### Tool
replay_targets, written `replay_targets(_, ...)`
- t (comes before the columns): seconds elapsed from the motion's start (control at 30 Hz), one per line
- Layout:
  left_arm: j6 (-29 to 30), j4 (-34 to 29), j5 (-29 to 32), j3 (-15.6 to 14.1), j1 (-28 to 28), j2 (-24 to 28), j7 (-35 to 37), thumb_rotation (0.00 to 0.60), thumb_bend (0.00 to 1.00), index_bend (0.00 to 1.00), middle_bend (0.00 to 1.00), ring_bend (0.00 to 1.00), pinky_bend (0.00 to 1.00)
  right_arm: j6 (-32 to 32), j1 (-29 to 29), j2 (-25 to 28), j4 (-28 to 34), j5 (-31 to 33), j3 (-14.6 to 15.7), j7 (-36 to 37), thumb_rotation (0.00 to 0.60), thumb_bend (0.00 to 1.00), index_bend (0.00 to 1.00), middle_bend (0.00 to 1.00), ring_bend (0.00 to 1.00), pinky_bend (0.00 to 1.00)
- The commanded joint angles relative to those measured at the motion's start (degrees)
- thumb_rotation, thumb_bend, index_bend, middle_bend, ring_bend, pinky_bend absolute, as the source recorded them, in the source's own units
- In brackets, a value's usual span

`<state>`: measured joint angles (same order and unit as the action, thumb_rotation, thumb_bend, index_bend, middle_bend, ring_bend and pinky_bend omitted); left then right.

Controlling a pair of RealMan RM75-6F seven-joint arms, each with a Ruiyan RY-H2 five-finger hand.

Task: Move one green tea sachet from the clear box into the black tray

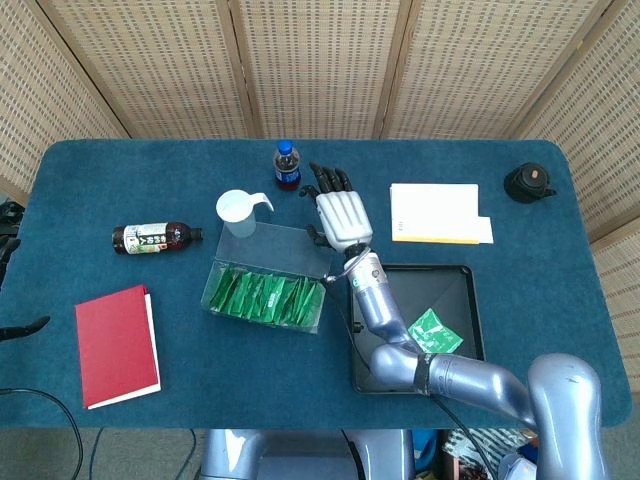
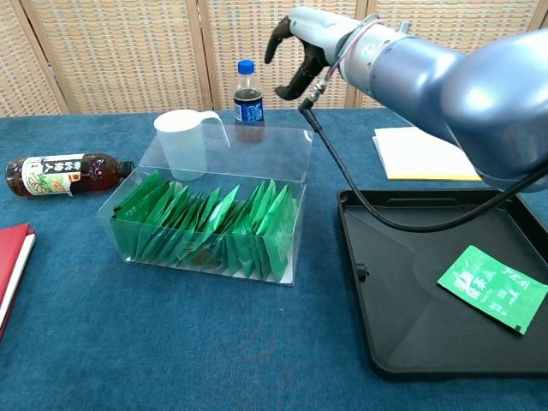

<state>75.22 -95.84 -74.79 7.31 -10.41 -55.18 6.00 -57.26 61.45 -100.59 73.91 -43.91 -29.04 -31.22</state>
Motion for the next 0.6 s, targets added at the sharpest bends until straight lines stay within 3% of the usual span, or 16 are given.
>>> replay_targets(0.03, -0.52, 0.14, 0.15, -0.05, -0.32, -0.12, -0.17, 0.600, 0.08, 0.00, 0.00, 0.00, 0.00, 1.81, -0.90, 2.24, 2.47, -4.70, 2.30, 4.15, 0.600, 0.53, 0.31, 0.00, 0.00, 0.00)
replay_targets(0.33, -0.96, -0.20, 0.59, -0.09, -0.81, -0.60, -1.84, 0.600, 0.08, 0.00, 0.00, 0.00, 0.00, 7.26, -1.59, 7.66, 7.25, -24.04, 9.91, 15.33, 0.600, 0.42, 0.32, 0.06, 0.00, 0.00)
replay_targets(0.6, -1.18, -0.14, 0.65, -0.20, -1.03, -0.78, -2.32, 0.600, 0.08, 0.00, 0.00, 0.00, 0.00, 8.29, -0.95, 6.87, 7.62, -30.89, 14.44, 17.98, 0.600, 0.42, 0.41, 0.10, 0.00, 0.00)
